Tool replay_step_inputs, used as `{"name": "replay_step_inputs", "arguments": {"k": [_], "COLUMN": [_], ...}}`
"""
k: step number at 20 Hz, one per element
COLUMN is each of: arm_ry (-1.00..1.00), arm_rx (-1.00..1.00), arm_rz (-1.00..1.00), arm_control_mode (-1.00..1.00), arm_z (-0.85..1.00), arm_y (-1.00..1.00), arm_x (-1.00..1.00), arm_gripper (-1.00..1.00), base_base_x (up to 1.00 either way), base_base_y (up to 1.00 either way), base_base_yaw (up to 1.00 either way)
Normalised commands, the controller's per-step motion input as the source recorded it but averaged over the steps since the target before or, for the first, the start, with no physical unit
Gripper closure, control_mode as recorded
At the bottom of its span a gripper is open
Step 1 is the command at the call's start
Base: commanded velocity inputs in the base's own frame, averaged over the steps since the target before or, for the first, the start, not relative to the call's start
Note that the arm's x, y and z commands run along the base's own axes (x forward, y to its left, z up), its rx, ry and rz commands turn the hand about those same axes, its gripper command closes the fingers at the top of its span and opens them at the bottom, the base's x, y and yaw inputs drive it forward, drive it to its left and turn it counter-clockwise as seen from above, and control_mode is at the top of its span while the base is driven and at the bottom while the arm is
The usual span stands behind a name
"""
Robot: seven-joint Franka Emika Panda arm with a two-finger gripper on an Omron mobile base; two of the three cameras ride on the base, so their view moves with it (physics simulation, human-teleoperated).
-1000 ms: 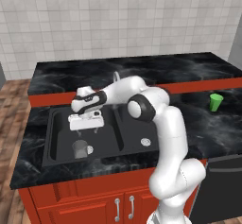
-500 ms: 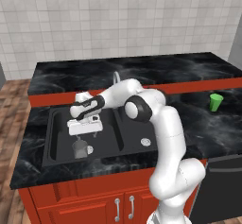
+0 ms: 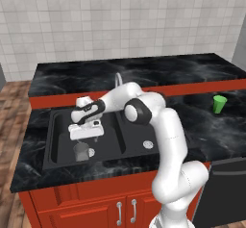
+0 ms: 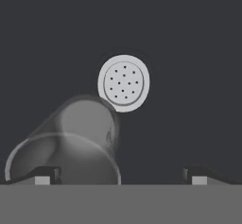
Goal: Move any existing items from the left basin to the right basin for drying. Then move the cup from the counter to the left basin of the sink for washing.
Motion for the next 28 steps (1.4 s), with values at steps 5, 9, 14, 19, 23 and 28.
{"name": "replay_step_inputs", "arguments": {"k": [5,9,14,19,23,28], "arm_ry": [0.0,0.0,0.0,0.0,0.0,0.0], "arm_rx": [0.0,0.0,0.0,0.0,0.0,0.0], "arm_rz": [0.0,0.0,0.0,0.0,0.0,0.0], "arm_control_mode": [-1.0,-1.0,-1.0,-1.0,-1.0,-1.0], "arm_z": [-0.16,-0.13,-0.11,-0.13,-0.12,-0.11], "arm_y": [0.02,0.04,0.06,0.02,0.0,0.0], "arm_x": [0.02,0.0,0.0,0.0,0.0,0.0], "arm_gripper": [-1.0,-1.0,-1.0,-1.0,-1.0,-1.0], "base_base_x": [0.0,0.0,0.0,0.0,0.0,0.0], "base_base_y": [0.0,0.0,0.0,0.0,0.0,0.0], "base_base_yaw": [0.0,0.0,0.0,0.0,0.0,0.0]}}
